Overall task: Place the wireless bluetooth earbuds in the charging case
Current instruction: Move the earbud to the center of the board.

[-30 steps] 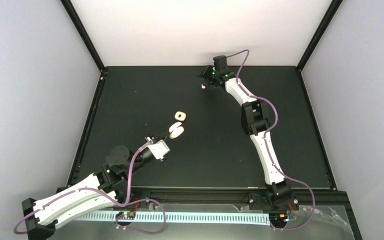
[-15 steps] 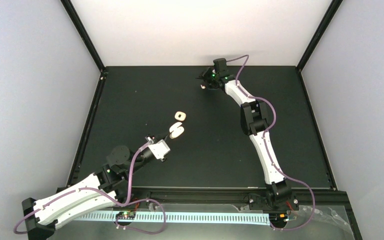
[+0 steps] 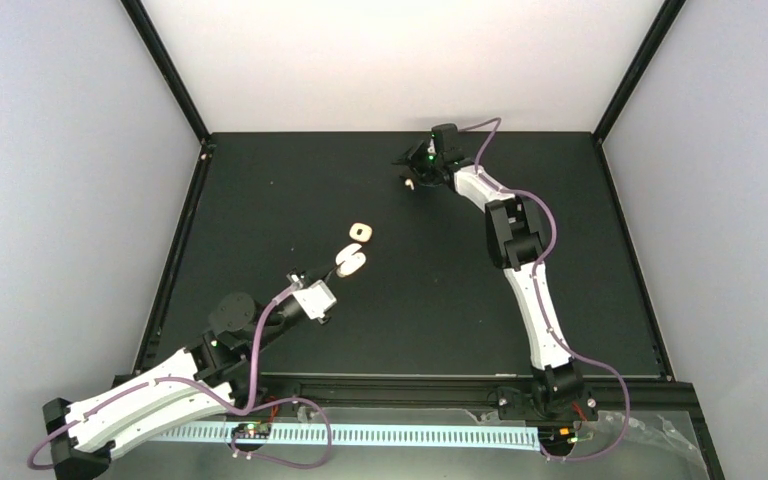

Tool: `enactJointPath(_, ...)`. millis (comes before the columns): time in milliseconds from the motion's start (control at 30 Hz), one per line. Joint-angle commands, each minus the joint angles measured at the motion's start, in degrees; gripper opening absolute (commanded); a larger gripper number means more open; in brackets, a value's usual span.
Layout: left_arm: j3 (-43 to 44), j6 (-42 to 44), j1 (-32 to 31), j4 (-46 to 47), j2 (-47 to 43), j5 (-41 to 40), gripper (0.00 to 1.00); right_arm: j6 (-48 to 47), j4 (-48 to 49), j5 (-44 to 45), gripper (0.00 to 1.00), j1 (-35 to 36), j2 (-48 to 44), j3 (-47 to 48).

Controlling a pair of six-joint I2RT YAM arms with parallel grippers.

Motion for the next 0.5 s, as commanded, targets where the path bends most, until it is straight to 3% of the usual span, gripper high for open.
enactJointPath(0, 1.3, 0.5, 0.3, 0.1, -1.1, -0.4, 0.02, 0.1, -3.0, -1.1, 0.45, -0.3, -3.0, -6.3)
enactJointPath(467, 0.9, -0.4, 0.3, 0.1, -3.6, 0.7, 0.02, -0.1, 9.6, -3.8, 0.42, -0.3, -19.5, -36.2)
